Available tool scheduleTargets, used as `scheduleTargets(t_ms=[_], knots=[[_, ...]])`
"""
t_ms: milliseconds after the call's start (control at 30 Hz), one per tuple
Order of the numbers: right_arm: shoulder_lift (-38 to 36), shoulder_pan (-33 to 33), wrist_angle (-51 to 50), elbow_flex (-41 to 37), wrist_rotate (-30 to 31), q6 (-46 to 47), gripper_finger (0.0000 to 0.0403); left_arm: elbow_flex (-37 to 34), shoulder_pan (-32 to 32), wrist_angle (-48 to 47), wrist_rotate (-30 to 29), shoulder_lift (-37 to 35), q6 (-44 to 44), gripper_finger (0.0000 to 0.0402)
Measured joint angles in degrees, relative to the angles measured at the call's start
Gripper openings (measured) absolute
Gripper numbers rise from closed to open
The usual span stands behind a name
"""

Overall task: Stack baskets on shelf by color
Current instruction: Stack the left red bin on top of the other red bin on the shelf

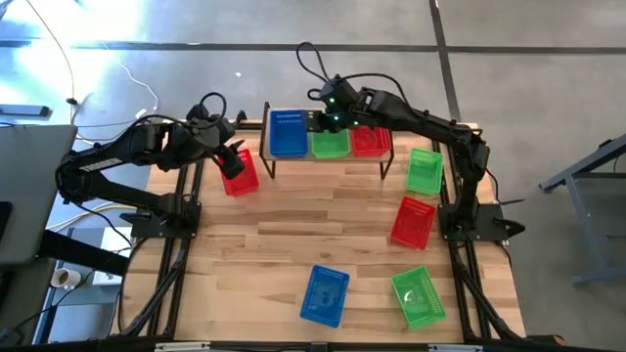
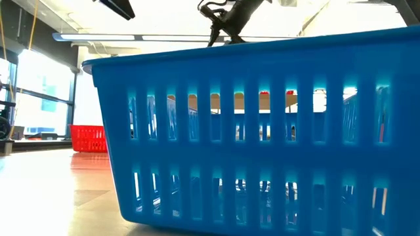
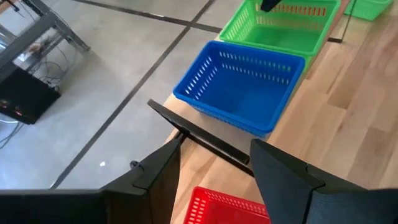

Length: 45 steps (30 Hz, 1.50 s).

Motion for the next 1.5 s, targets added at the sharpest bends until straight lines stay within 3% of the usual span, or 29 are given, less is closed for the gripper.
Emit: scheduleTargets(t_ms=[433,733,1333,1500], knots=[[-4.78,4.26,-13.92,0.0,2.86,-15.57,0.0103,-0.02,0.0,-3.81,7.42,0.0,-7.39,0.0184],[-5.91,10.14,-22.7,0.02,5.66,-21.12,0.0103,-0.02,0.02,-5.98,14.51,0.04,-10.23,0.0184],[-5.87,26.42,-42.24,0.02,15.4,-18.23,0.0103,-0.02,0.02,-6.01,17.97,0.04,-10.43,0.0184],[-7.91,29.3,-41.85,-2.2,16.22,-17.35,0.0103,-0.02,0.02,-6.0,20.04,0.15,-12.53,0.0184]])
